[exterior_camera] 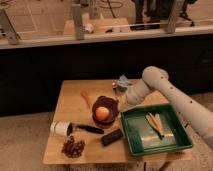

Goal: Stack bowls on top of each other

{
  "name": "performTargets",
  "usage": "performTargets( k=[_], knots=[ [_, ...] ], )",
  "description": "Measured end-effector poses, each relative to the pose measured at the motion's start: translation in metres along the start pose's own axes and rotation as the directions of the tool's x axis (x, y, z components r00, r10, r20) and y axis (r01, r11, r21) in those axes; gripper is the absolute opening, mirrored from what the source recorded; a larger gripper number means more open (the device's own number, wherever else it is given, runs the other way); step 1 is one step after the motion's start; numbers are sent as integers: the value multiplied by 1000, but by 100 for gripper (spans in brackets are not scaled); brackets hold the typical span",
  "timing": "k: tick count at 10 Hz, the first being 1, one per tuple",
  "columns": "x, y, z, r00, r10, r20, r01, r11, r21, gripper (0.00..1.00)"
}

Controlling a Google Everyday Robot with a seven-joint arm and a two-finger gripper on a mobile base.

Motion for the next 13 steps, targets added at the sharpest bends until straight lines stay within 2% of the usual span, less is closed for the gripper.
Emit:
performTargets(
  k=[4, 7, 10, 13],
  knots=[
    [-7, -8, 11, 999, -5, 34, 5, 1000, 7, 55],
    [-8, -9, 16, 999, 8, 50, -9, 1000, 7, 79],
    [-7, -9, 17, 998, 20, 57, -20, 1000, 5, 80],
    [2, 8, 2, 997, 67, 26, -67, 998, -9, 80]
  ],
)
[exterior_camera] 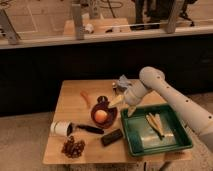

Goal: Stack bowls on top of each other

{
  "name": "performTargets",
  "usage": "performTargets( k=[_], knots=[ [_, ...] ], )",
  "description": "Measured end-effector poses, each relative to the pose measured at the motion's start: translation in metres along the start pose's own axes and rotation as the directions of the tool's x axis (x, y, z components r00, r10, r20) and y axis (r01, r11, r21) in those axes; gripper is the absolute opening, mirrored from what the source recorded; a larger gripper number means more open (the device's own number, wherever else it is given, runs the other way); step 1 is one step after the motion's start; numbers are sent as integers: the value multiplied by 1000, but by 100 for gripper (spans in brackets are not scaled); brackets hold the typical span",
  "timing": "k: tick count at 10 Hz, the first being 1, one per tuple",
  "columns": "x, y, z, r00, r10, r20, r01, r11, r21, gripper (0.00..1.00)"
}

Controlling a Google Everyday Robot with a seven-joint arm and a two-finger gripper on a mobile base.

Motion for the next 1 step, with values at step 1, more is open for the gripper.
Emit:
performTargets(
  k=[1],
  knots=[
    [1, 8, -5, 1000, 15, -9, -15, 1000, -4, 80]
  ],
)
